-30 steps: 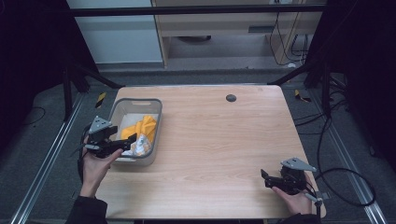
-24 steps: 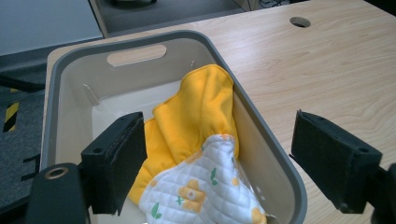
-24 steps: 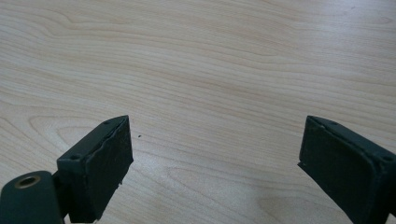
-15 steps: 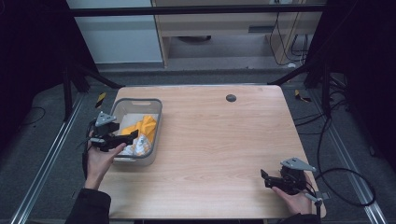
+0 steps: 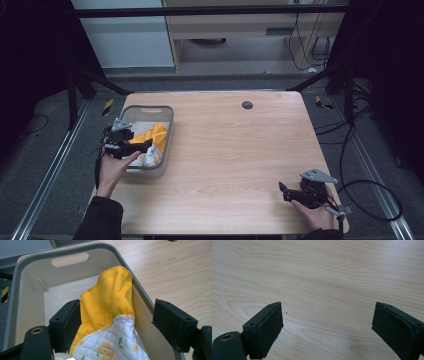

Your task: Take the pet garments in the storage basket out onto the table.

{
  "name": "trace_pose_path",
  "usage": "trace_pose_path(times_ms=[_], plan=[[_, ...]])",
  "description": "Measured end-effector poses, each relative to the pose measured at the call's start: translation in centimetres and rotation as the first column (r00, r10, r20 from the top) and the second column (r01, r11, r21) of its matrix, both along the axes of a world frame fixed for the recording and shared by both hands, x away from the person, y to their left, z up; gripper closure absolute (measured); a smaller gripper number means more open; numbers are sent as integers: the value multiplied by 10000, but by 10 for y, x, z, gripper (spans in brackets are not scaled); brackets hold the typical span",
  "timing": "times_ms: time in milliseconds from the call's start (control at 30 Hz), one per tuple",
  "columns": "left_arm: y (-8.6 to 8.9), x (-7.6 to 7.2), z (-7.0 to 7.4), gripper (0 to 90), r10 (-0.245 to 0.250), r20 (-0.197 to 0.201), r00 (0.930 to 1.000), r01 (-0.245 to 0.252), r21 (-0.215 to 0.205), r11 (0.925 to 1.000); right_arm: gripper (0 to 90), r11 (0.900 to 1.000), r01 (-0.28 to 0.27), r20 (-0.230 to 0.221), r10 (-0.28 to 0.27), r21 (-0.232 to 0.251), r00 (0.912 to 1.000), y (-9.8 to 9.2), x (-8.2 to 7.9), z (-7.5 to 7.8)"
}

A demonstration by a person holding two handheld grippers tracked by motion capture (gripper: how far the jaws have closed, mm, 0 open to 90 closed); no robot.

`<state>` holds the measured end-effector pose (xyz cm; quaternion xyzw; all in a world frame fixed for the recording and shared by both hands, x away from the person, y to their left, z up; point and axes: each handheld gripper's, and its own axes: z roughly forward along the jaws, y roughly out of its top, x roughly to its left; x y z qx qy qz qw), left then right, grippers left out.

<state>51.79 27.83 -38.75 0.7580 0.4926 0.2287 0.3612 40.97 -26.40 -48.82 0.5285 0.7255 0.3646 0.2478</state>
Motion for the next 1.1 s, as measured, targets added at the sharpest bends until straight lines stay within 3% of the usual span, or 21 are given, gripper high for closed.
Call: trace_pose_path(times_ms=[433,733,1100], plan=[[-5,9,-9,245,-95,-675,9977,111,239,9997,98,9999,-94,-81,94,-54,9999,0,0,-1],[-9,10,-13,266,-221,-1103,9937,293,641,9975,99,9999,-127,-104,126,-89,9999,1,1,-1],[-12,11,-19,325,-324,-1616,9863,455,777,9959,99,9998,-151,-211,149,-96,9997,2,1,-2]])
